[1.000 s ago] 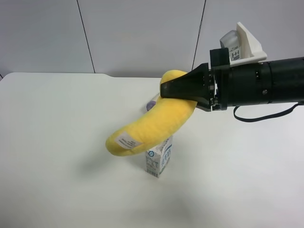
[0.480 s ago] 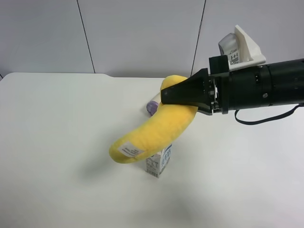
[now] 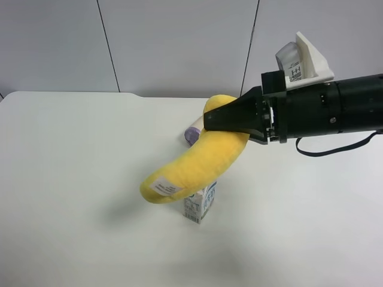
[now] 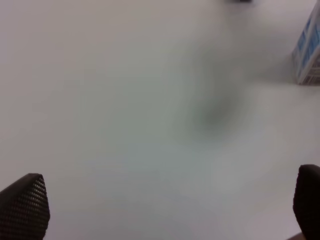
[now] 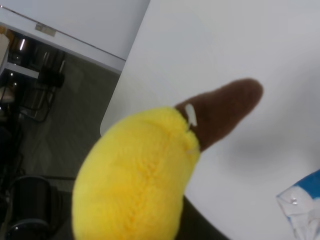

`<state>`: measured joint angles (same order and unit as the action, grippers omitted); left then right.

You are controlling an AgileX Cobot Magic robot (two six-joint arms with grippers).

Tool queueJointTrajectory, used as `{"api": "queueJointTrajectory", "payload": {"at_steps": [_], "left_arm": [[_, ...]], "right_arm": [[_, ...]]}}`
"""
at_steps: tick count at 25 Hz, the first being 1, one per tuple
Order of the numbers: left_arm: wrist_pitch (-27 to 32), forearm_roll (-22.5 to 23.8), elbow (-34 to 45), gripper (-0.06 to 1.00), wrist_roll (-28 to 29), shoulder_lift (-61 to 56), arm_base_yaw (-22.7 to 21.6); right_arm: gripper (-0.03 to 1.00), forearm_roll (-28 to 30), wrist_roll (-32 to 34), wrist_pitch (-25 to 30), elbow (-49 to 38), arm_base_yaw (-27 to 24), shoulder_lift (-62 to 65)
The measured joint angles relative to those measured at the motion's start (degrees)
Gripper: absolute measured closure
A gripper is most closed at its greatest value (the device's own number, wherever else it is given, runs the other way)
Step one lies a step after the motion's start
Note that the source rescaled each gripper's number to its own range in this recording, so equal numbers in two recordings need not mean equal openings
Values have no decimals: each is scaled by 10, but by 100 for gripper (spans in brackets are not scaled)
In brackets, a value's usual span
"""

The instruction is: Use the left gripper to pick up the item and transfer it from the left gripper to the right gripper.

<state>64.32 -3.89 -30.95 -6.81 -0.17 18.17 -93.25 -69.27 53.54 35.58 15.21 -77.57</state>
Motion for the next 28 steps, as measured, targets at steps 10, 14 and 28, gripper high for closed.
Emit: {"api": "queueJointTrajectory", "payload": {"at_steps": [10,14,28], "left_arm": [[-35,-10,18,-5,0,-2,0],[-35,-10,18,-5,0,-2,0],[-36,-9,18,-5,0,-2,-187]], "right_arm": [[97,9,1,-14,0,0,0],[97,75,29,-42,23,0,-1],[97,615,487,-7,289,0,-27]]}}
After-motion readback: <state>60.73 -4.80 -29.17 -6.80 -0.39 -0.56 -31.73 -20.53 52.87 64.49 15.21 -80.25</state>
